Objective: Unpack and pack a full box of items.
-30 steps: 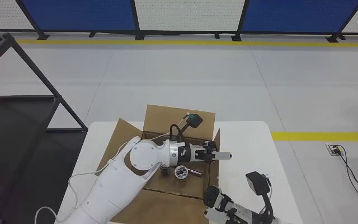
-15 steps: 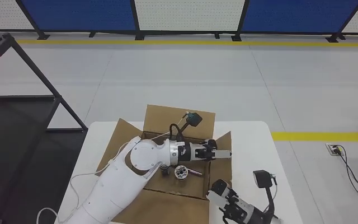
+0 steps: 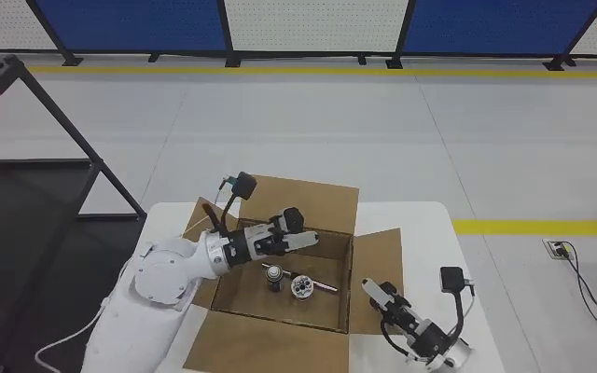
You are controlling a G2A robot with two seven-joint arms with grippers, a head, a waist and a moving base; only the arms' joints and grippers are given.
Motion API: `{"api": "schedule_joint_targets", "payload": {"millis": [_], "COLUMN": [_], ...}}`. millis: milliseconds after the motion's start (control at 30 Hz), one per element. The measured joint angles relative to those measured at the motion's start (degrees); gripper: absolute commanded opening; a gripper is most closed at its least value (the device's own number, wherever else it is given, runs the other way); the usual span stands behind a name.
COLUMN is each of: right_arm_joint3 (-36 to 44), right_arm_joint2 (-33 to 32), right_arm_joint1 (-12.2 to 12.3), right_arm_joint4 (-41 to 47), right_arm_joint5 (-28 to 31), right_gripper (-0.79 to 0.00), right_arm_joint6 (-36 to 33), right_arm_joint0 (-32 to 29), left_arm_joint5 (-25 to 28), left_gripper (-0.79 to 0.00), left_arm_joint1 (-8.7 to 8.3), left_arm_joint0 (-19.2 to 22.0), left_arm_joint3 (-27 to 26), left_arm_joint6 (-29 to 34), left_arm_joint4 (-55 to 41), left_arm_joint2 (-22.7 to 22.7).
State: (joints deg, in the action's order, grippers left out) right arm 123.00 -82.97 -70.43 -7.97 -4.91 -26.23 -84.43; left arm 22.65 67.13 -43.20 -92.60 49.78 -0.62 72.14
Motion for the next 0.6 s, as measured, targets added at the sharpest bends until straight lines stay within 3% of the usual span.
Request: {"api": "schedule_joint_targets", "payload": {"millis": [233,433,600], "right_arm_joint3": [-0.68,-1.63,-1.58], "right_arm_joint2": [1.19,1.72,1.9], "right_arm_joint1": [-0.04,-0.12,-0.29], "right_arm_joint4": [0.08,-0.11,-1.09], "right_arm_joint5": [-1.49,-3.87,-6.85], "right_gripper": [0.0,0.0,0.0], "right_arm_joint6": [0.12,1.43,5.16], "right_arm_joint0": [2.44,3.96,3.7], "left_arm_joint5": [-0.59,-0.12,0.81], "left_gripper": [0.0,0.0,0.0], "left_arm_joint1": [-2.42,-3.35,-3.83], "left_arm_joint0": [-11.54,-18.05,-20.52], "left_arm_joint3": [-7.59,-7.69,-6.01], "left_arm_joint6": [-0.75,-1.76,-2.85], "left_arm_joint4": [1.94,0.84,-0.68], "left_arm_joint2": [13.64,19.52,22.53]}}
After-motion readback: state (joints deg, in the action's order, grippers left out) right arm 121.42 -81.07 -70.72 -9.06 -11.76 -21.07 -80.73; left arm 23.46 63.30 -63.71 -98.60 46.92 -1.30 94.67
